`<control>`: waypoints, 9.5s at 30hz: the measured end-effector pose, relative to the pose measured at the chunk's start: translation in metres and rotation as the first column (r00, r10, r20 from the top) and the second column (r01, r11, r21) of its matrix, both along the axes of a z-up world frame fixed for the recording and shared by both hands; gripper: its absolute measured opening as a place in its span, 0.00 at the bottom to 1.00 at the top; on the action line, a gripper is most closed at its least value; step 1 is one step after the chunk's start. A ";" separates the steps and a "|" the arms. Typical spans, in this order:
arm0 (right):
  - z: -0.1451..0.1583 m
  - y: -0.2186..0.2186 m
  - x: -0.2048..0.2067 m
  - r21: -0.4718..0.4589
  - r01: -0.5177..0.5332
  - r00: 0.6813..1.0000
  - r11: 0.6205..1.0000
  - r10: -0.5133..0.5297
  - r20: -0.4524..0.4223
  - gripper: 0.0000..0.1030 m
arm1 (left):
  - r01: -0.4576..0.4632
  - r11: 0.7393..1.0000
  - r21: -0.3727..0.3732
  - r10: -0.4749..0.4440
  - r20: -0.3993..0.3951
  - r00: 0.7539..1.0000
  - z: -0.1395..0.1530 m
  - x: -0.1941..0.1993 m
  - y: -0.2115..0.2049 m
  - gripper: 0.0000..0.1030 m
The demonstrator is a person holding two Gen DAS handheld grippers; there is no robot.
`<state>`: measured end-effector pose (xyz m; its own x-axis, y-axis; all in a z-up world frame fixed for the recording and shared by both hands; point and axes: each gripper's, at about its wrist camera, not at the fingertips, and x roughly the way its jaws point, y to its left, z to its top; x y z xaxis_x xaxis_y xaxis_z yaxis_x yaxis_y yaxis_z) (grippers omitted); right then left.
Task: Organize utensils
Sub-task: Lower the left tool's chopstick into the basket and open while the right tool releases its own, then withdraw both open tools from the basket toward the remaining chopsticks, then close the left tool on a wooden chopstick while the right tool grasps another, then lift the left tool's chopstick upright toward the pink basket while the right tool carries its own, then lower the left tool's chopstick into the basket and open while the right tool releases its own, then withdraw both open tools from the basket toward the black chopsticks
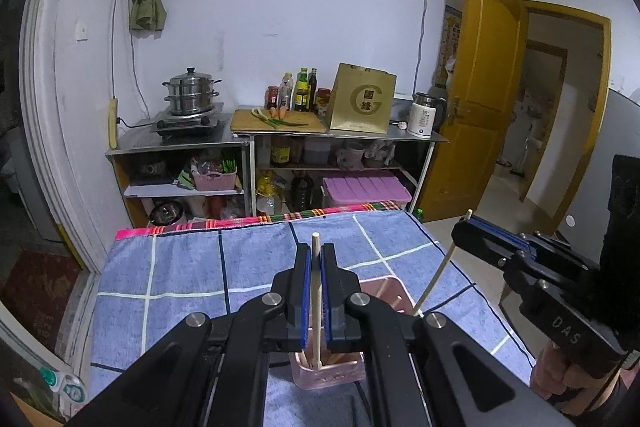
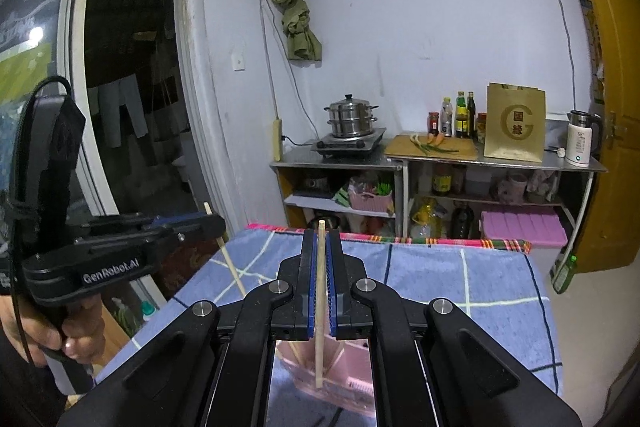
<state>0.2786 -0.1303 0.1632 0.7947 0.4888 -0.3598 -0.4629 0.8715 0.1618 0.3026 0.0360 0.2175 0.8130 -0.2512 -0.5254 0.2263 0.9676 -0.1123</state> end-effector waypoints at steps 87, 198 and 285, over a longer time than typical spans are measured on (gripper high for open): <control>-0.155 -0.077 -0.147 -0.063 -0.001 0.972 0.998 -0.014 -0.236 0.23 | -0.033 0.999 0.035 0.037 -0.118 0.992 -0.190 -0.182 -0.023 0.06; -0.101 -0.044 -0.091 -0.163 0.038 0.981 0.986 -0.068 -0.183 0.05 | -0.003 0.998 0.061 0.009 -0.090 0.996 -0.116 -0.127 -0.010 0.05; -0.088 -0.009 0.002 -0.005 0.035 0.992 0.999 -0.035 -0.118 0.23 | -0.062 0.996 -0.059 0.060 -0.045 0.997 -0.112 -0.015 0.004 0.16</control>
<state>0.2804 -0.1390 0.0756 0.7631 0.4601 -0.4538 -0.4096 0.8875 0.2111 0.2878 0.0404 0.1055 0.8045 -0.2342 -0.5458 0.1609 0.9706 -0.1793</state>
